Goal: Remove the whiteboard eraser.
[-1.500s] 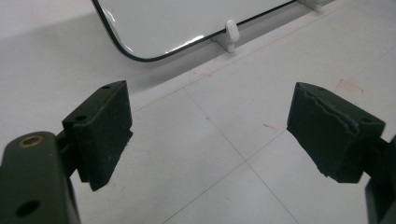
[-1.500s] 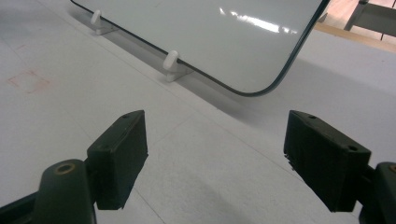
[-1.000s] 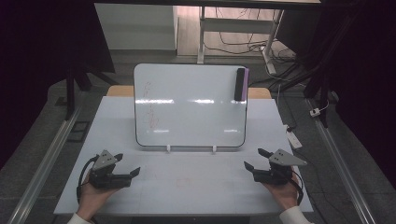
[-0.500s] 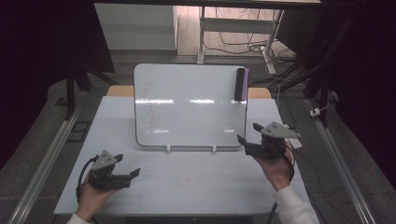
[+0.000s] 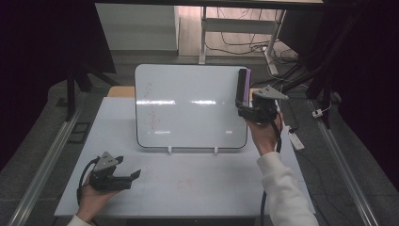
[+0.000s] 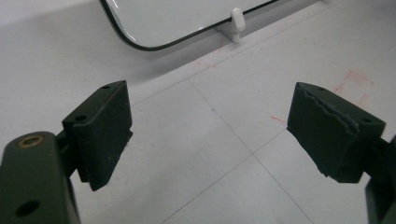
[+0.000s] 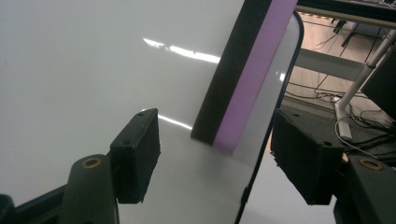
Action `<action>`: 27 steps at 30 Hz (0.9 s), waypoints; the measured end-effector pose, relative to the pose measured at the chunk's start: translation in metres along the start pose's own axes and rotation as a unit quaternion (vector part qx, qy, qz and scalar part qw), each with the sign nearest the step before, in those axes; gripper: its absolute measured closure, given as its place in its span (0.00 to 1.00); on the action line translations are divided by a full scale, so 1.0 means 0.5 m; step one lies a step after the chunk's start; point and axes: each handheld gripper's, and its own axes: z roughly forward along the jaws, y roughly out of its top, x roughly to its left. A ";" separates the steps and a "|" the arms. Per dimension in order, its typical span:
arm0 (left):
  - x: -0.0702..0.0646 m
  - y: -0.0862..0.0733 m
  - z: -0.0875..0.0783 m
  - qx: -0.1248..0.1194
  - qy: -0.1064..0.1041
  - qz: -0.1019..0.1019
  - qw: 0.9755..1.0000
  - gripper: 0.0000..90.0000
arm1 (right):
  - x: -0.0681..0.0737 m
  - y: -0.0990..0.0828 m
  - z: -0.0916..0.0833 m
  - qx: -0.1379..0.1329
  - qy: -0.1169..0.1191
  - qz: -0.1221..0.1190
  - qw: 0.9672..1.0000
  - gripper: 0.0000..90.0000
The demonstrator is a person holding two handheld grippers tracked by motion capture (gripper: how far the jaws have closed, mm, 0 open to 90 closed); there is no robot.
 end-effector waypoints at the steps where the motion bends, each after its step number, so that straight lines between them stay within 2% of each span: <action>1: 0.000 0.000 0.000 0.000 0.000 0.000 1.000 0.17 | 0.000 0.000 0.000 0.000 0.000 0.000 1.000 0.36; 2: 0.001 0.000 0.000 0.000 0.000 0.000 1.000 0.17 | 0.003 0.009 0.010 0.003 -0.013 -0.003 1.000 0.37; 5: 0.002 -0.001 0.000 0.000 0.001 0.000 1.000 0.17 | 0.004 0.018 0.025 0.010 -0.030 -0.002 0.999 0.39; 12: 0.004 -0.002 0.001 0.000 0.002 -0.001 1.000 0.17 | 0.004 0.021 0.058 0.031 -0.042 0.008 0.999 0.52; 19: 0.006 -0.003 0.002 0.002 0.004 0.000 1.000 0.17 | 0.006 0.019 0.065 0.037 -0.059 0.015 0.997 0.60; 22: 0.007 -0.003 0.003 0.003 0.005 -0.001 1.000 0.17 | 0.009 0.017 0.063 0.038 -0.076 0.014 0.996 0.67; 27: 0.006 -0.004 0.002 0.001 0.006 -0.001 1.000 0.17 | 0.004 0.016 0.054 0.034 -0.079 0.008 0.996 0.70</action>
